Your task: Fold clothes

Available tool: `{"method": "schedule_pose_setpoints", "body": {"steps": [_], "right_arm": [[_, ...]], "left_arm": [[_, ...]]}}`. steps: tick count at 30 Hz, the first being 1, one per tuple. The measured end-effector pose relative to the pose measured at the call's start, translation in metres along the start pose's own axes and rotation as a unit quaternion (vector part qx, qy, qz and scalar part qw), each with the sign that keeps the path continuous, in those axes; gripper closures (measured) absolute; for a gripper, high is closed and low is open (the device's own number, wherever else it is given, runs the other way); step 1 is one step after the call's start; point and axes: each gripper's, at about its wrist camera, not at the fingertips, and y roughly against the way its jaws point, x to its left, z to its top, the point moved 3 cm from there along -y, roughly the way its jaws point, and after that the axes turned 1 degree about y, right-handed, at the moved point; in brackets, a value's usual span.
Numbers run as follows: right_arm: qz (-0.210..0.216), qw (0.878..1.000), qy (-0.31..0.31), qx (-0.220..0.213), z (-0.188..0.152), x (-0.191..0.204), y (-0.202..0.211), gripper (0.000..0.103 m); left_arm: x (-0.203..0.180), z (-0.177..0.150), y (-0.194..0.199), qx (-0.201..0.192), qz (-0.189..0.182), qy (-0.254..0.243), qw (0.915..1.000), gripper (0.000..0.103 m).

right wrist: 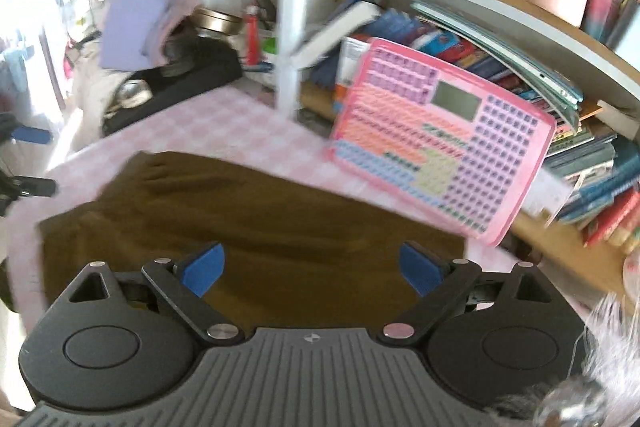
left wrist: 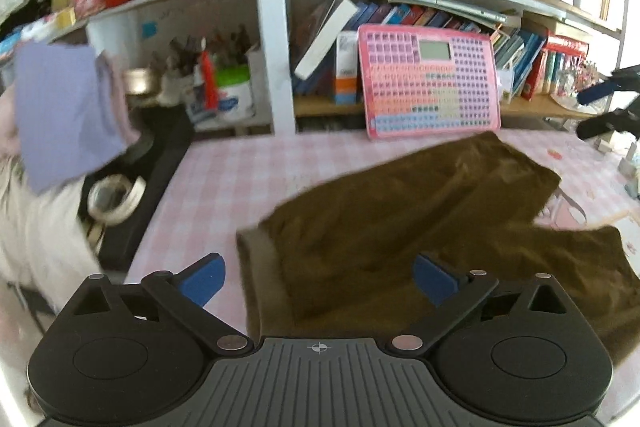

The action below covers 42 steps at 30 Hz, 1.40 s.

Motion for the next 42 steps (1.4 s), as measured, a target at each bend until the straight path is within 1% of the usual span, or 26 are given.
{"method": "schedule_pose_setpoints", "body": {"steps": [3,7,9,10,11,12,13,14,15,16,19,23,27,32,35,38,39,42], "right_arm": [[0.003,1.0,-0.003,0.01,0.012,-0.05,-0.032,0.008],[0.01,1.0,-0.004,0.028,0.016,-0.1,-0.077,0.009],[0.015,0.999,0.006,0.043,0.014,-0.118,-0.101,0.013],[0.018,0.999,0.009,0.051,0.012,-0.124,-0.112,0.018],[0.021,0.998,0.013,0.059,0.01,-0.131,-0.124,0.029],[0.024,0.997,0.012,0.067,0.008,-0.137,-0.135,0.042],[0.027,0.997,0.009,0.076,0.005,-0.144,-0.147,0.048],[0.026,0.996,0.008,0.085,0.002,-0.151,-0.159,0.055],[0.023,0.996,0.009,0.091,-0.001,-0.156,-0.168,0.056],[0.019,0.995,0.009,0.096,-0.004,-0.16,-0.177,0.056],[0.006,0.994,0.004,0.106,-0.012,-0.178,-0.199,0.057],[0.01,0.992,-0.013,0.122,-0.022,-0.198,-0.22,0.06],[0.018,0.99,-0.021,0.135,-0.03,-0.207,-0.237,0.06],[0.045,0.99,-0.034,0.131,-0.03,-0.213,-0.243,0.061],[0.056,0.989,-0.034,0.131,-0.031,-0.215,-0.242,0.061],[0.065,0.988,-0.033,0.134,-0.033,-0.215,-0.24,0.068],[0.067,0.988,-0.031,0.134,-0.033,-0.214,-0.239,0.073],[0.067,0.988,-0.038,0.134,-0.033,-0.216,-0.238,0.081]], "left_arm": [[-0.001,0.018,-0.026,-0.002,0.018,-0.019,0.9997,0.001],[-0.001,0.035,-0.063,0.017,0.037,-0.033,0.9986,0.001],[0.003,0.039,-0.079,0.028,0.037,-0.026,0.9986,0.002],[0.005,0.041,-0.086,0.033,0.036,-0.021,0.9986,0.004],[0.006,0.042,-0.093,0.039,0.038,-0.021,0.9983,0.008],[0.006,0.043,-0.101,0.046,0.043,-0.025,0.9977,0.021],[0.006,0.044,-0.109,0.055,0.05,-0.03,0.9967,0.035],[0.007,0.044,-0.117,0.066,0.057,-0.034,0.9956,0.041],[0.008,0.044,-0.125,0.076,0.062,-0.034,0.9946,0.051],[0.01,0.044,-0.132,0.083,0.064,-0.032,0.994,0.053],[0.016,0.045,-0.147,0.092,0.065,-0.028,0.9932,0.054],[0.023,0.05,-0.164,0.102,0.067,-0.027,0.9921,0.054],[0.029,0.052,-0.179,0.118,0.056,-0.028,0.991,0.054],[0.023,0.053,-0.196,0.136,0.011,-0.035,0.99,0.053],[0.017,0.053,-0.207,0.151,-0.015,-0.039,0.9877,0.053],[0.014,0.048,-0.219,0.171,-0.025,-0.046,0.9839,0.053],[0.013,0.045,-0.223,0.178,-0.027,-0.048,0.9825,0.053],[0.015,0.041,-0.23,0.186,-0.024,-0.046,0.9812,0.052]]}}
